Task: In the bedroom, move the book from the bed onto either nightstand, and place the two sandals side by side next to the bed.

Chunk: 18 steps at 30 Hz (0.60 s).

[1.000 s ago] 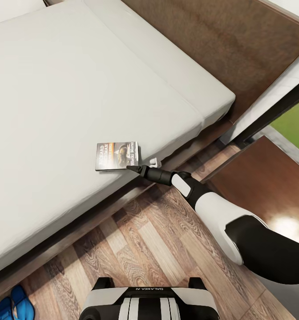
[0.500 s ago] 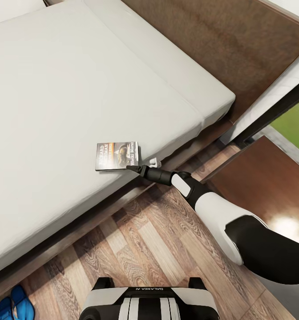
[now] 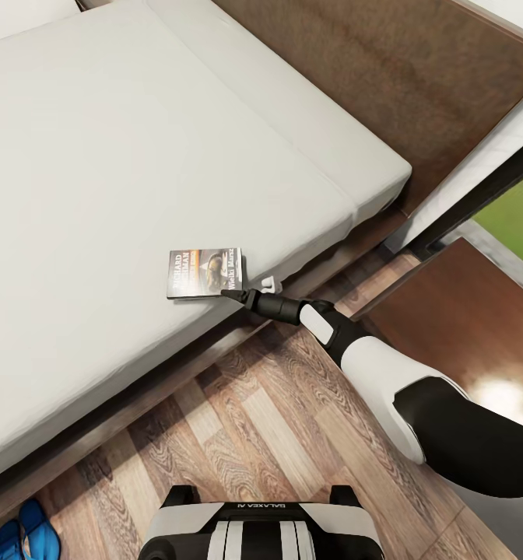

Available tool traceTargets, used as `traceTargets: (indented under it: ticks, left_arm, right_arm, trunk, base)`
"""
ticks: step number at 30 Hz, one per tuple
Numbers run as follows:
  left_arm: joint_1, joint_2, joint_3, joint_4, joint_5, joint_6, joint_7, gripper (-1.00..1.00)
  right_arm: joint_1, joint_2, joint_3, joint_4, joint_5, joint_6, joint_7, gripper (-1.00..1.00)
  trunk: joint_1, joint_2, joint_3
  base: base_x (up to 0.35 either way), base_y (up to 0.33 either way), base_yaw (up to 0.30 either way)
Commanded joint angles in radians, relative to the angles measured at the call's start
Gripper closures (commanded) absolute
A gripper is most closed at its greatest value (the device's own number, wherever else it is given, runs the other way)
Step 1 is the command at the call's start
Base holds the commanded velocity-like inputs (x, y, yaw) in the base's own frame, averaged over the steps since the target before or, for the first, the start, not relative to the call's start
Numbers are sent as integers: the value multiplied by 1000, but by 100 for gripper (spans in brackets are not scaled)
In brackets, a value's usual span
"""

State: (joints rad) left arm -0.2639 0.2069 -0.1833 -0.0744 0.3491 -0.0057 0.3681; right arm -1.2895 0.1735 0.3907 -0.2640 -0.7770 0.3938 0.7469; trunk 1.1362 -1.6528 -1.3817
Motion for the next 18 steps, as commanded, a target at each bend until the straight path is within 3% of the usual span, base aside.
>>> traceTargets:
  ticks: [1,18]
  left_arm:
    - [0,0,-9,-1,10,-1,3,-100]
    - [0,0,-9,-1,10,0,3,-100]
  right_arm:
    - [-1,0,4,0,-9,7,0,-100]
    - [-1,-1,4,1,-9,7,0,-100]
  trunk:
    - [0,0,0]
    - [0,0,0]
  base:
    - [0,0,0]
    - [0,0,0]
